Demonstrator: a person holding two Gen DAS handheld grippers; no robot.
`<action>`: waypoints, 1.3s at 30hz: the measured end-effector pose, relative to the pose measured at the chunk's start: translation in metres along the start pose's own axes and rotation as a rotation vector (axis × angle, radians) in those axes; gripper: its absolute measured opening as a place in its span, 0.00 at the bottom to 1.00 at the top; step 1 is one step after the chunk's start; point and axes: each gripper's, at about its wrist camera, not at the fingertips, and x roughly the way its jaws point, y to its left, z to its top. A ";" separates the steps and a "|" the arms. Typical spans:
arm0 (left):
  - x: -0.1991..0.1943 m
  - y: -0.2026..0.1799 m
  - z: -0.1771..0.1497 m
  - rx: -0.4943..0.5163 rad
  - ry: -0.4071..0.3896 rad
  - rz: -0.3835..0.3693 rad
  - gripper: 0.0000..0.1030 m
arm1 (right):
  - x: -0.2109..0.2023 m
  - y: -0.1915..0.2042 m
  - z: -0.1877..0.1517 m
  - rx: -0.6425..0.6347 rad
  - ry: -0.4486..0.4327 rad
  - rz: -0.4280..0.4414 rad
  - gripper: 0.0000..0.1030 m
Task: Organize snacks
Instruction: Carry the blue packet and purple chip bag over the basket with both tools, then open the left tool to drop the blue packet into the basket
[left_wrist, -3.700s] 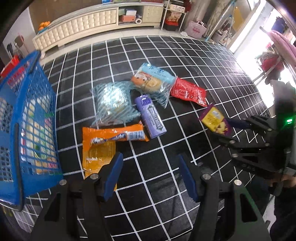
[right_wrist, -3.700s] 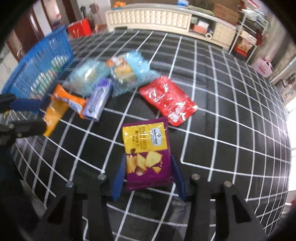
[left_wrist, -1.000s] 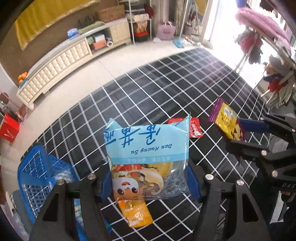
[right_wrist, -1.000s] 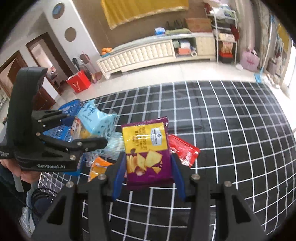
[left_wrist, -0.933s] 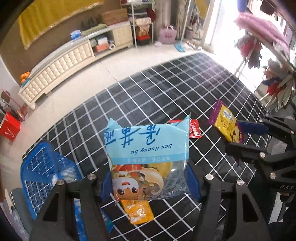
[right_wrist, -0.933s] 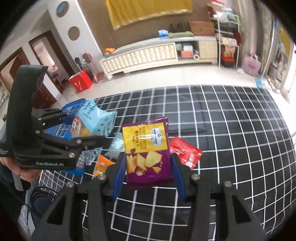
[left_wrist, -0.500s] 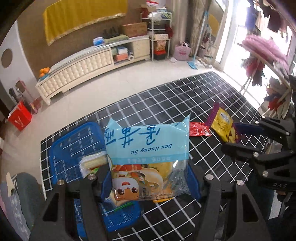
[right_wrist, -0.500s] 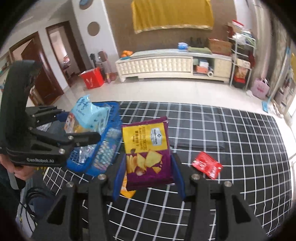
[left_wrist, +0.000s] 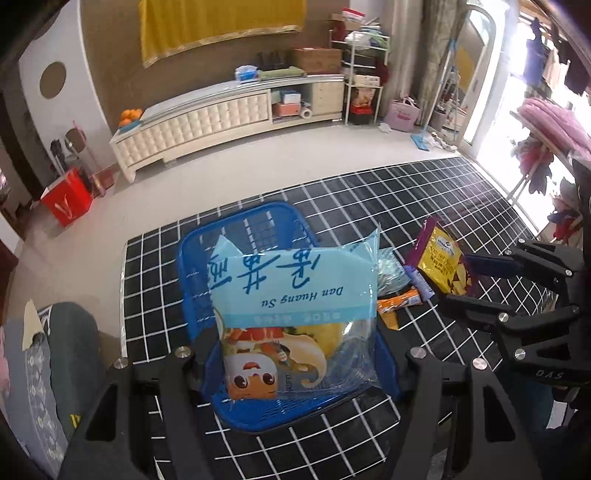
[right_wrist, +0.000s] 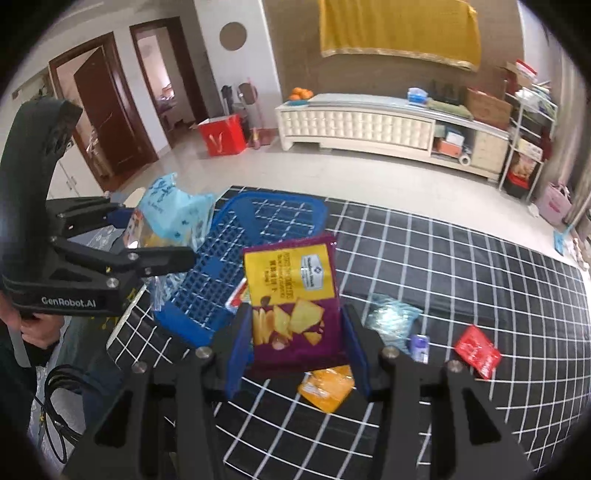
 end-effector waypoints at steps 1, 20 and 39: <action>0.002 0.002 0.000 -0.007 0.004 0.001 0.62 | 0.004 0.000 0.002 -0.004 0.005 0.003 0.51; 0.082 0.047 -0.039 -0.097 0.135 -0.047 0.62 | 0.081 0.039 0.007 -0.044 0.128 0.009 0.51; 0.099 0.034 -0.063 -0.143 0.240 -0.038 0.68 | 0.054 0.032 -0.004 -0.036 0.113 -0.012 0.51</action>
